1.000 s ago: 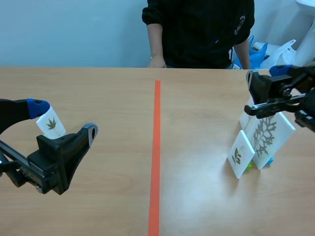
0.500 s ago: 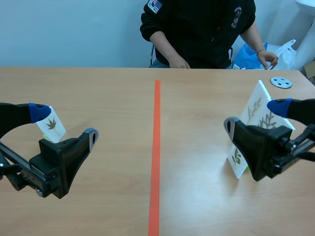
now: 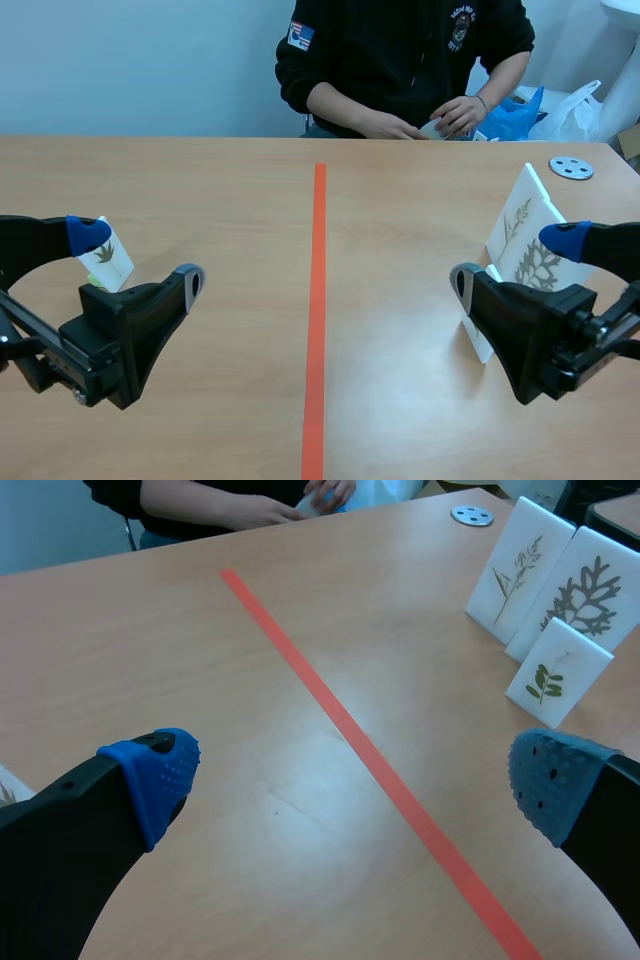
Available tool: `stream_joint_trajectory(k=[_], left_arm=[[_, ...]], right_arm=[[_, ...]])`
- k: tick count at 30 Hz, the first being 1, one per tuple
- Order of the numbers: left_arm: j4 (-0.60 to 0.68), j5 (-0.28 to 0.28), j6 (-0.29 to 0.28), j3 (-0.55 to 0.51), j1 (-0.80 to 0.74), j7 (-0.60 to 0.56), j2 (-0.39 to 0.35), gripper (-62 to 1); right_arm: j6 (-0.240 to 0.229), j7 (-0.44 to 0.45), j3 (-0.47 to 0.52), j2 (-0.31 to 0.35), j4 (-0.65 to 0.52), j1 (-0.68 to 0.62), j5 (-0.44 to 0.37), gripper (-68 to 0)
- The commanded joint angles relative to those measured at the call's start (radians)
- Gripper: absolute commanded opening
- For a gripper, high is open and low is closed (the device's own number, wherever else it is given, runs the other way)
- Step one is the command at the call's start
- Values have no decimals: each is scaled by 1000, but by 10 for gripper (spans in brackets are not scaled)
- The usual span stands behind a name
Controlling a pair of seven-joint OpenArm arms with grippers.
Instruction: Sort the leaf by its shape. The table is split by an orange tape line. A compound leaf with several leaflets goes to the left side, a simple leaf with one blade goes to the right side. Return to the home posture when a red brick is placed on the table.
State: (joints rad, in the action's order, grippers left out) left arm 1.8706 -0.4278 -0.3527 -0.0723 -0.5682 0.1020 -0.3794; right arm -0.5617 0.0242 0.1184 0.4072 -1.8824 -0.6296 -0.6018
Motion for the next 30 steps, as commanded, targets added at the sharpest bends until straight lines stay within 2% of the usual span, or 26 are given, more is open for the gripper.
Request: stream_joint_trajectory(k=[1,12,30], left_arm=[[16,-7,-10,-1,-3,-10,2,14],[16,-6,-56,-1,-17,0,2,14],[16,5,-62,-1,-35,0,2,14]], right_arm=[[4,19,8,5,-15,12,-5,4],[23,19,8,5,-15,13,-4,4],[23,19,8,5,-15,13,-4,4]])
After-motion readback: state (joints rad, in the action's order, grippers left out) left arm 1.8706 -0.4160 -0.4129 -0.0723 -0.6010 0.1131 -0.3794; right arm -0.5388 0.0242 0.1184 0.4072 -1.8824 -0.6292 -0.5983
